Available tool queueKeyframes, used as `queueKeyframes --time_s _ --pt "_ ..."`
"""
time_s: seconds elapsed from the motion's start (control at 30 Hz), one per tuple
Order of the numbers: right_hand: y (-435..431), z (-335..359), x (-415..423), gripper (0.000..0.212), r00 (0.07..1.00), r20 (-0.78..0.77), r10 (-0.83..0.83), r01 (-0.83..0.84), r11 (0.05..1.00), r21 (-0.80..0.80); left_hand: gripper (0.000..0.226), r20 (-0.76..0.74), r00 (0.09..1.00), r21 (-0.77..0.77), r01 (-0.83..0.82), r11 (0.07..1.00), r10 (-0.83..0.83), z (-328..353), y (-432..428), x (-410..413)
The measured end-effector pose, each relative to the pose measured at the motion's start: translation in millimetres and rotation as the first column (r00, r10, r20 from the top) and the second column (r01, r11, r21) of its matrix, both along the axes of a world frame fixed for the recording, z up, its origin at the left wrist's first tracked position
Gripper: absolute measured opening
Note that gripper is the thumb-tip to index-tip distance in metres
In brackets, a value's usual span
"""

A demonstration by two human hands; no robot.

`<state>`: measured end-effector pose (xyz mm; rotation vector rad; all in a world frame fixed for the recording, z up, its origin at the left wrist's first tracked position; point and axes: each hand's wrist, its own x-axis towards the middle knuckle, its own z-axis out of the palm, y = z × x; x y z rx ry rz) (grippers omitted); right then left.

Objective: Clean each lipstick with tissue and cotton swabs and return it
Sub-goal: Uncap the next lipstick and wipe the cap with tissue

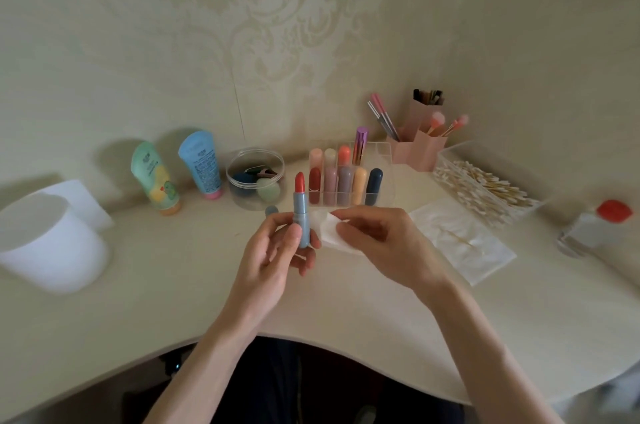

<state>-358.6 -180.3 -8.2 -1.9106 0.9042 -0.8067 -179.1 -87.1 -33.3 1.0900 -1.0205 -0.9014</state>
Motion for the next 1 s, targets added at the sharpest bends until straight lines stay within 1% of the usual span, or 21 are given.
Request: queueKeyframes --time_s 0.1,0.17,0.2,0.27,0.33,0.37,0.43,0.5,0.57,0.63,0.7,0.73,0.8,0.87,0.9,0.93,1.0 --pt "-6.0 0.6 2.4 0.010 0.999 -0.038 -0.012 0.010 0.999 -0.041 0.026 -0.006 1.000 -0.006 0.013 1.000 -0.013 0.5 -0.6 -0.6" --pt "-7.6 -0.4 3.1 0.010 0.997 -0.070 -0.039 0.035 0.998 -0.060 0.025 -0.016 1.000 -0.005 0.007 1.000 -0.007 0.1 -0.7 -0.3" --pt "-7.7 -1.0 2.7 0.010 0.997 -0.045 -0.055 0.052 0.997 -0.050 0.024 -0.022 1.000 -0.006 0.003 1.000 -0.003 -0.1 -0.9 -0.3" --pt "-6.4 -1.7 1.4 0.011 0.994 0.040 -0.099 0.097 0.995 0.038 0.022 -0.031 0.999 -0.013 -0.008 1.000 0.008 -0.7 -1.6 0.1" --pt "-4.0 -0.8 -0.9 0.009 0.988 0.062 -0.143 0.127 0.970 0.206 0.025 -0.030 0.999 -0.015 -0.024 1.000 0.024 -2.2 -2.6 0.5" --pt "-3.4 -1.2 -2.8 0.008 0.988 0.064 -0.141 0.117 0.950 0.288 0.027 -0.028 0.999 -0.015 -0.031 0.999 0.031 -2.9 -3.0 0.9" --pt "-3.4 -2.6 -6.3 0.009 0.986 0.122 -0.115 0.051 0.899 0.434 0.028 -0.028 0.999 -0.017 -0.035 0.999 0.034 -3.9 -3.2 0.9" --pt "-4.4 -2.8 -10.9 0.015 0.981 0.170 -0.092 -0.006 0.864 0.503 0.027 -0.024 0.999 -0.023 -0.026 0.999 0.025 -3.5 -2.7 0.6" --pt "-3.7 -0.2 -13.4 0.021 0.983 0.170 -0.072 -0.027 0.855 0.518 0.025 -0.022 1.000 -0.024 -0.020 1.000 0.019 -3.0 -2.1 0.8" --pt "-4.1 1.7 -14.3 0.015 0.985 0.149 -0.090 0.007 0.877 0.481 0.023 -0.028 0.999 -0.023 -0.017 1.000 0.017 -2.7 -1.9 1.1" --pt "-6.9 2.9 -13.9 0.004 0.986 0.097 -0.137 0.095 0.932 0.351 0.021 -0.035 0.999 -0.027 -0.009 1.000 0.008 -2.1 -1.3 1.3" --pt "-7.8 3.1 -13.7 0.001 0.987 0.052 -0.153 0.135 0.958 0.253 0.020 -0.035 0.999 -0.028 -0.003 1.000 0.002 -1.7 -0.8 1.2" --pt "-9.2 0.8 -12.7 0.005 0.979 -0.068 -0.195 0.195 0.981 -0.003 0.021 -0.028 0.999 -0.028 0.018 0.999 -0.019 -0.6 0.2 0.3" --pt "-6.7 -0.7 -9.5 0.002 0.960 -0.136 -0.245 0.210 0.950 -0.229 0.024 -0.019 0.999 -0.025 0.046 0.999 -0.046 0.4 0.6 -1.2" --pt "-4.6 -1.6 -6.7 0.002 0.958 -0.137 -0.251 0.204 0.935 -0.289 0.025 -0.014 0.998 -0.024 0.060 0.998 -0.061 0.5 0.5 -1.5" --pt "-3.1 -1.8 -2.9 0.004 0.964 -0.125 -0.236 0.189 0.934 -0.304 0.026 -0.008 0.997 -0.021 0.074 0.997 -0.074 0.3 0.1 -1.9" --pt "-2.4 1.0 5.1 0.006 0.983 -0.070 -0.170 0.151 0.963 -0.222 0.026 0.011 0.995 -0.010 0.099 0.995 -0.099 -1.1 0.0 -1.0"
